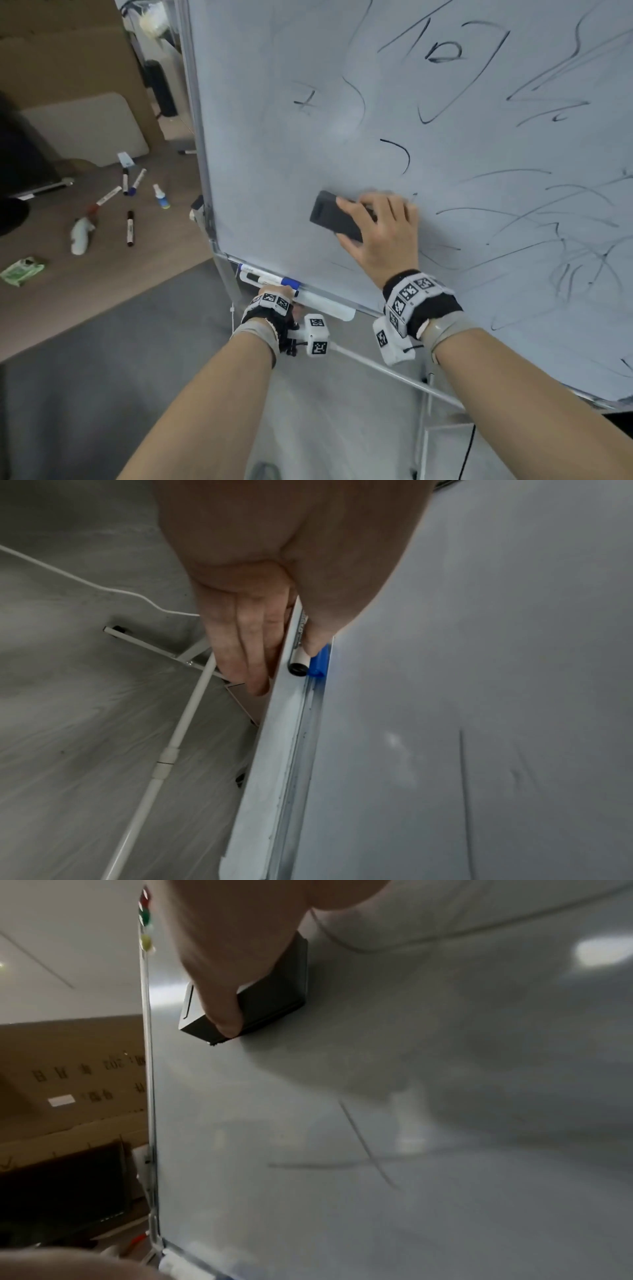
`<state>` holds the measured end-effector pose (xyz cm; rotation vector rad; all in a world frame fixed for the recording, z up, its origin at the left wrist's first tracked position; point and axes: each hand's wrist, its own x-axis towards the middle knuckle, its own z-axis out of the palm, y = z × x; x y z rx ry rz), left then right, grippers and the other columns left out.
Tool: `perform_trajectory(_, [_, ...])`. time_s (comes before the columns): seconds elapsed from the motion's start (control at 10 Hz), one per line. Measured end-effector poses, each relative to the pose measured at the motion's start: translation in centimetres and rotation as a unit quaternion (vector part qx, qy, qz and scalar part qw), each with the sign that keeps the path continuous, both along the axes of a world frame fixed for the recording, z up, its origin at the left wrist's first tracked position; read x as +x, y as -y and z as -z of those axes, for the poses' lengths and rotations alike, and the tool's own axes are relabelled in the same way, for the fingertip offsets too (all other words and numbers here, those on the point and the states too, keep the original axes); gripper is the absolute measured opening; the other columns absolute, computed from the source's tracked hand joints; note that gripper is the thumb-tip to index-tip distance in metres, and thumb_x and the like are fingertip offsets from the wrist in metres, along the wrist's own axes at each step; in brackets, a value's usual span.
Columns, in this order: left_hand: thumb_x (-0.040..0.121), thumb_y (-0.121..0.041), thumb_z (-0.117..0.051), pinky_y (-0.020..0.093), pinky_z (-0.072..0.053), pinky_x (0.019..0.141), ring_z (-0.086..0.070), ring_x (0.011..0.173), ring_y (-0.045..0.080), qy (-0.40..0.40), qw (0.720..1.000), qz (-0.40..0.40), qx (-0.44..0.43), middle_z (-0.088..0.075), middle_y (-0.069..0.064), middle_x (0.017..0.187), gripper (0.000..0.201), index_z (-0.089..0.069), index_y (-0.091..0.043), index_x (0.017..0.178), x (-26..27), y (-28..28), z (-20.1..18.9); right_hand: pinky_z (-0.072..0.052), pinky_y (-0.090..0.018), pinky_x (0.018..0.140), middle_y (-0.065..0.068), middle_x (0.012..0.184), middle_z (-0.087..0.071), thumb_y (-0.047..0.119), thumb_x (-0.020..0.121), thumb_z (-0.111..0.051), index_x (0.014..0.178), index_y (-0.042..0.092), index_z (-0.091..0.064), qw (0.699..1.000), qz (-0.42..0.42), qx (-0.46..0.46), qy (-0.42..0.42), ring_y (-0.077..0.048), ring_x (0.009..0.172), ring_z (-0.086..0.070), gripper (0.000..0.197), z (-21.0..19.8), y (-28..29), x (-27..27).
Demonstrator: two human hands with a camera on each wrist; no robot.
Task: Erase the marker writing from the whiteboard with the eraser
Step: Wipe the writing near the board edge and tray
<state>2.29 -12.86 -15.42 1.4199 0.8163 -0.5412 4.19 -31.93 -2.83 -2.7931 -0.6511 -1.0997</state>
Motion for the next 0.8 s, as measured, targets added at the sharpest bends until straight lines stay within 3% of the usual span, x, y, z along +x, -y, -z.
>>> perform_trajectory(0.1, [0.097, -0.01, -0.049, 0.023, -0.059, 0.063, -0.066, 0.082, 0.019, 0.013, 0.999, 0.027, 0.011, -0.059, 0.01, 0.111, 0.046, -0.046, 0.002, 0.141, 0.4, -0.1, -0.5, -0.034, -0.042, 0.088, -0.004, 0.113, -0.059, 0.035, 0.076, -0.076, 0.123, 0.028, -0.063, 1.0, -0.016, -0.002, 0.007, -0.028, 0.102, -0.049, 0.05, 0.0, -1.3, 1.0])
perform_trajectory(0.2, [0.097, -0.013, -0.052, 0.026, -0.061, 0.069, -0.066, 0.078, 0.017, 0.01, 0.997, 0.044, 0.061, -0.061, 0.003, 0.092, 0.043, -0.05, 0.001, 0.137, 0.4, -0.2, -1.2, -0.032, -0.042, 0.085, -0.003, 0.108, -0.059, 0.033, 0.068, -0.084, 0.119, 0.029, -0.063, 0.993, -0.046, -0.075, -0.072, -0.028, 0.097, -0.05, 0.055, 4.4, -1.6, -0.1])
perform_trajectory(0.3, [0.093, -0.023, -0.062, 0.028, -0.056, 0.079, -0.06, 0.08, 0.018, 0.041, 0.948, 0.224, 0.222, -0.051, -0.004, 0.074, 0.023, -0.058, -0.013, 0.113, 0.7, -0.6, -1.7, -0.031, -0.041, 0.084, -0.002, 0.102, -0.059, 0.033, 0.058, -0.09, 0.111, 0.028, -0.066, 0.98, -0.046, -0.134, -0.141, -0.028, 0.093, -0.054, 0.059, 8.7, -0.5, -1.7])
perform_trajectory(0.4, [0.095, -0.017, -0.057, 0.02, -0.056, 0.071, -0.058, 0.074, 0.013, 0.046, 0.946, 0.238, 0.215, -0.045, -0.008, 0.072, 0.014, -0.044, -0.016, 0.103, 0.8, -0.8, -1.8, -0.03, -0.041, 0.084, -0.001, 0.101, -0.06, 0.035, 0.058, -0.09, 0.112, 0.029, -0.066, 0.979, -0.037, -0.132, -0.148, -0.028, 0.092, -0.055, 0.059, 8.6, 1.0, -2.6])
perform_trajectory(0.5, [0.095, -0.026, -0.056, 0.027, -0.055, 0.075, -0.061, 0.077, 0.02, 0.056, 0.895, 0.333, 0.293, -0.046, -0.004, 0.069, 0.013, -0.049, -0.016, 0.1, 0.5, -0.2, -2.4, -0.031, -0.041, 0.085, -0.001, 0.108, -0.059, 0.038, 0.068, -0.085, 0.121, 0.029, -0.062, 0.993, -0.019, -0.095, -0.067, -0.027, 0.096, -0.053, 0.059, 4.5, 2.5, -1.9])
perform_trajectory(0.6, [0.092, -0.029, -0.063, 0.027, -0.052, 0.086, -0.062, 0.09, 0.023, 0.05, 0.837, 0.408, 0.362, -0.059, 0.0, 0.083, 0.03, -0.058, -0.01, 0.114, -0.2, 0.5, -3.4, -0.033, -0.042, 0.087, -0.002, 0.113, -0.061, 0.039, 0.077, -0.079, 0.126, 0.028, -0.06, 0.999, 0.023, -0.009, 0.037, -0.028, 0.099, -0.051, 0.054, -1.2, 3.6, -0.7])
perform_trajectory(0.7, [0.093, -0.026, -0.063, 0.03, -0.049, 0.094, -0.063, 0.111, 0.026, 0.057, 0.805, 0.426, 0.41, -0.063, 0.006, 0.105, 0.038, -0.057, -0.005, 0.124, -0.5, 0.2, -2.9, -0.034, -0.042, 0.084, -0.002, 0.111, -0.063, 0.039, 0.078, -0.078, 0.122, 0.026, -0.066, 0.991, 0.043, 0.051, 0.113, -0.029, 0.096, -0.054, 0.047, -4.1, 4.5, -0.1])
perform_trajectory(0.8, [0.094, -0.028, -0.06, 0.034, -0.052, 0.096, -0.063, 0.112, 0.027, 0.028, 0.817, 0.412, 0.403, -0.065, 0.009, 0.113, 0.04, -0.058, -0.004, 0.126, -0.9, 0.4, -2.9, -0.034, -0.042, 0.083, -0.003, 0.106, -0.063, 0.035, 0.074, -0.081, 0.117, 0.025, -0.069, 0.993, 0.03, 0.043, 0.108, -0.028, 0.093, -0.054, 0.046, -2.0, 4.2, -0.6])
